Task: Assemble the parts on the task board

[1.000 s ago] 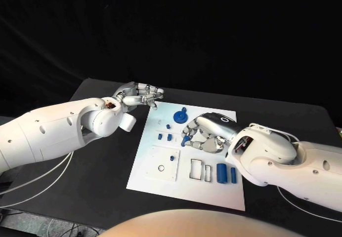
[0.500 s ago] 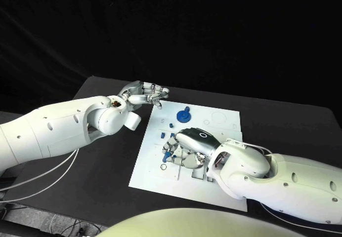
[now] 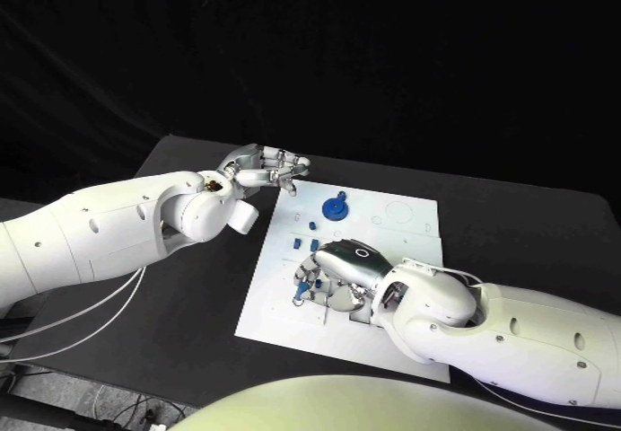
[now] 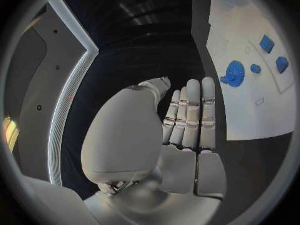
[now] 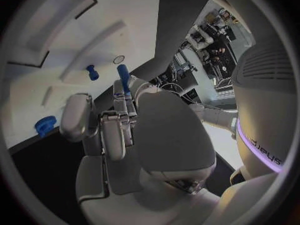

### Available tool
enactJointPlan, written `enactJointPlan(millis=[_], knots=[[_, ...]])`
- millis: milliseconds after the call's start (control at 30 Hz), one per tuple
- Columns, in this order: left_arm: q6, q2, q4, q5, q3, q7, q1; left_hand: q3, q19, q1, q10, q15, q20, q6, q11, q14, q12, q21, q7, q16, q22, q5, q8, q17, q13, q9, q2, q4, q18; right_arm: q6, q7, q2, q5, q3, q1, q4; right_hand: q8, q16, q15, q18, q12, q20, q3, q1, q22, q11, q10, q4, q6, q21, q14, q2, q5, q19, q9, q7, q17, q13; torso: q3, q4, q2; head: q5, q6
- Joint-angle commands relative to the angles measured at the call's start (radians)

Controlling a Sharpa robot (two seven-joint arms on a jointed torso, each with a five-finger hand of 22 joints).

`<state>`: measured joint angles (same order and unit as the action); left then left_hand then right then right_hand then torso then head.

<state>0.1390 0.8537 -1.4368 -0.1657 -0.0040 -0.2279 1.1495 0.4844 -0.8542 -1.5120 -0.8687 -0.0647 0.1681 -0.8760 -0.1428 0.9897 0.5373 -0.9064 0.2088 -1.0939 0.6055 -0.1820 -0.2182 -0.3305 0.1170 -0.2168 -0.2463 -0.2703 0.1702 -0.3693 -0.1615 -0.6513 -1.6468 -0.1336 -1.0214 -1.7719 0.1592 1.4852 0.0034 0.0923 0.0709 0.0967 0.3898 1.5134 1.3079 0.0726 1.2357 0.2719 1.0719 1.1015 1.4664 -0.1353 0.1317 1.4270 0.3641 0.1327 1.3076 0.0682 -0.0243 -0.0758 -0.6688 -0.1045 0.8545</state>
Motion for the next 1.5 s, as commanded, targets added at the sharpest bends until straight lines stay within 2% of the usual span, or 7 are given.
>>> enactJointPlan(millis=[33, 367, 1367, 1500], knots=[[-0.017, -0.002, -0.002, 0.002, 0.001, -0.006, 0.0, 0.0, -0.008, 0.007, 0.005, -0.007, 0.001, 0.007, -0.002, 0.001, 0.005, 0.007, 0.001, 0.004, -0.001, 0.002, 0.004, 0.001, -0.001, -0.001, 0.006, 0.004, 0.014, 0.02, 0.014, 0.006, -0.033, -0.001, 0.005, 0.006, 0.002, 0.005, -0.007, -0.008, -0.005, -0.001, 0.005, -0.004, 0.101, 0.001, 0.008, 0.002, 0.007, 0.0, 0.058, -0.003, 0.003, 0.007, 0.015, 0.004, 0.031, 0.001, 0.0001, -0.0002, 0.0, 0.0, 0.003], [-0.018, -0.001, -0.002, 0.002, 0.001, -0.005, 0.0, 0.0, -0.009, 0.007, 0.005, -0.006, 0.0, 0.007, -0.002, 0.001, 0.005, 0.008, 0.0, 0.005, -0.001, 0.002, 0.004, 0.001, -0.001, -0.001, 0.007, 0.004, 0.014, 0.019, 0.014, 0.015, -0.038, -0.001, 0.014, 0.016, 0.002, 0.005, -0.007, -0.008, -0.005, -0.001, 0.01, -0.005, 0.101, 0.001, 0.009, 0.001, 0.007, -0.001, 0.058, -0.004, 0.006, 0.006, 0.016, 0.004, 0.031, 0.001, -0.0001, -0.0011, 0.0, -0.004, 0.005], [-0.02, -0.002, 0.0, 0.002, 0.001, -0.003, 0.0, 0.0, -0.009, 0.007, 0.005, -0.006, 0.0, 0.007, -0.002, 0.001, 0.005, 0.008, 0.0, 0.005, -0.001, 0.002, 0.004, 0.001, -0.001, -0.001, 0.007, 0.004, 0.014, 0.078, -0.016, 0.046, -0.1, -0.005, 0.031, 0.057, 0.003, 0.005, -0.007, -0.008, -0.005, -0.001, 0.016, -0.008, 0.102, 0.002, 0.009, -0.001, 0.006, -0.002, 0.058, -0.007, 0.007, 0.006, 0.017, 0.005, 0.031, 0.001, -0.0003, 0.0001, 0.0, -0.009, 0.012], [-0.02, -0.002, 0.0, 0.002, 0.001, -0.003, 0.0, 0.0, -0.009, 0.007, 0.005, -0.006, 0.0, 0.007, -0.002, 0.001, 0.005, 0.008, 0.0, 0.005, -0.001, 0.002, 0.004, 0.001, -0.001, -0.001, 0.007, 0.004, 0.014, 0.086, -0.016, 0.05, -0.102, -0.005, 0.032, 0.055, 0.003, 0.005, -0.005, -0.007, -0.006, 0.0, 0.024, -0.018, 0.1, 0.004, 0.006, -0.001, 0.002, -0.01, 0.058, -0.016, 0.004, 0.004, 0.018, 0.007, 0.03, 0.001, -0.0005, 0.0001, 0.001, -0.008, 0.011]])
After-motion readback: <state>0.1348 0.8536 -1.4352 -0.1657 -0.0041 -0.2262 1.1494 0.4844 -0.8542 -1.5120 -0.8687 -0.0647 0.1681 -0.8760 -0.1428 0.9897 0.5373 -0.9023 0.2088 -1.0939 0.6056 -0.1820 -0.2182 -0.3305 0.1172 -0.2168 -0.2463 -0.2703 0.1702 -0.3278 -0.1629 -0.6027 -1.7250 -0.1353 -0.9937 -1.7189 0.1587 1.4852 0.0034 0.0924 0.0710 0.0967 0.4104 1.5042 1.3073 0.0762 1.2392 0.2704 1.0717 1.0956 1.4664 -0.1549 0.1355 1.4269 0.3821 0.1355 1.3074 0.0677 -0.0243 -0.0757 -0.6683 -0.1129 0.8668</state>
